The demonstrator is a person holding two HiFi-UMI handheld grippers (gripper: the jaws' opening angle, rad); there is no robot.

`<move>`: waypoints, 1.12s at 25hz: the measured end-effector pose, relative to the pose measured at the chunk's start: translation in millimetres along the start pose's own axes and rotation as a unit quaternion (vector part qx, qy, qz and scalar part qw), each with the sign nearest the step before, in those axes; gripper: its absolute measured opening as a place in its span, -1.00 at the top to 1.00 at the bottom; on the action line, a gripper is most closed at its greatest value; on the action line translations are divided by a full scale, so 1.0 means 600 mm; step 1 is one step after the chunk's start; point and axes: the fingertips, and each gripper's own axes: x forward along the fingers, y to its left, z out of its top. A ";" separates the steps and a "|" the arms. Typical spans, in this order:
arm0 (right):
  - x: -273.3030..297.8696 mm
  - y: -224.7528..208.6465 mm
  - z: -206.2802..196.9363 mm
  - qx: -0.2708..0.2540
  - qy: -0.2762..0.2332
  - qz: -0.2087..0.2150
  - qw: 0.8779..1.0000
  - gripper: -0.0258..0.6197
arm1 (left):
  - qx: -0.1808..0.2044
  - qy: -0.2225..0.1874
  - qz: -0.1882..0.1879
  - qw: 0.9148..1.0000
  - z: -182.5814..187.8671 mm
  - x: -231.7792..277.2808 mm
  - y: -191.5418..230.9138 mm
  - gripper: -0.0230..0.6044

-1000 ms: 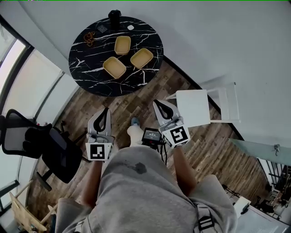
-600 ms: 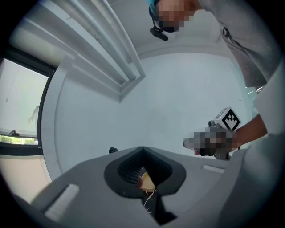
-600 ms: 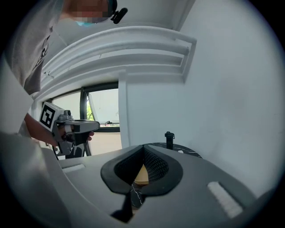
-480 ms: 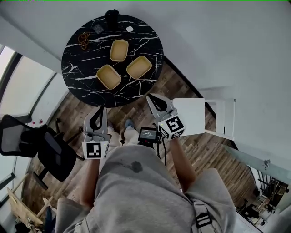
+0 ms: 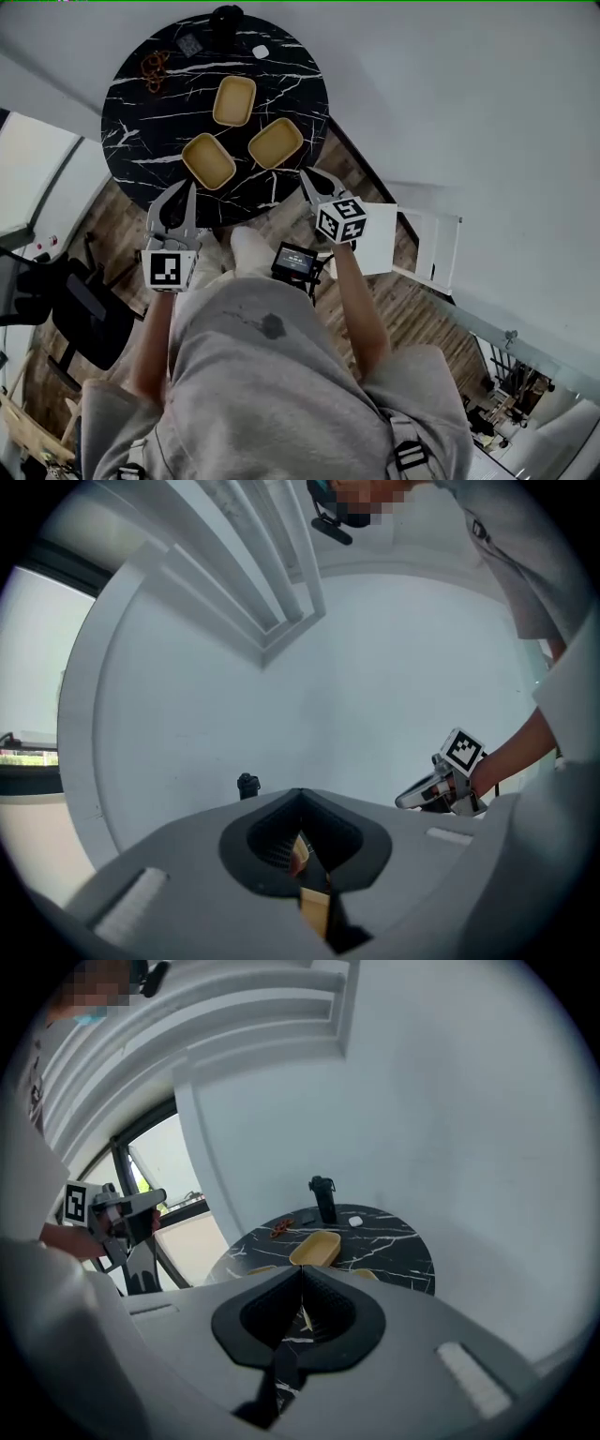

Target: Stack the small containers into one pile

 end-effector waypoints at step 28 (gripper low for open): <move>0.234 -0.189 -0.182 0.259 0.191 0.039 0.946 0.47 | 0.021 0.044 0.096 0.994 -0.026 0.074 -0.002 0.94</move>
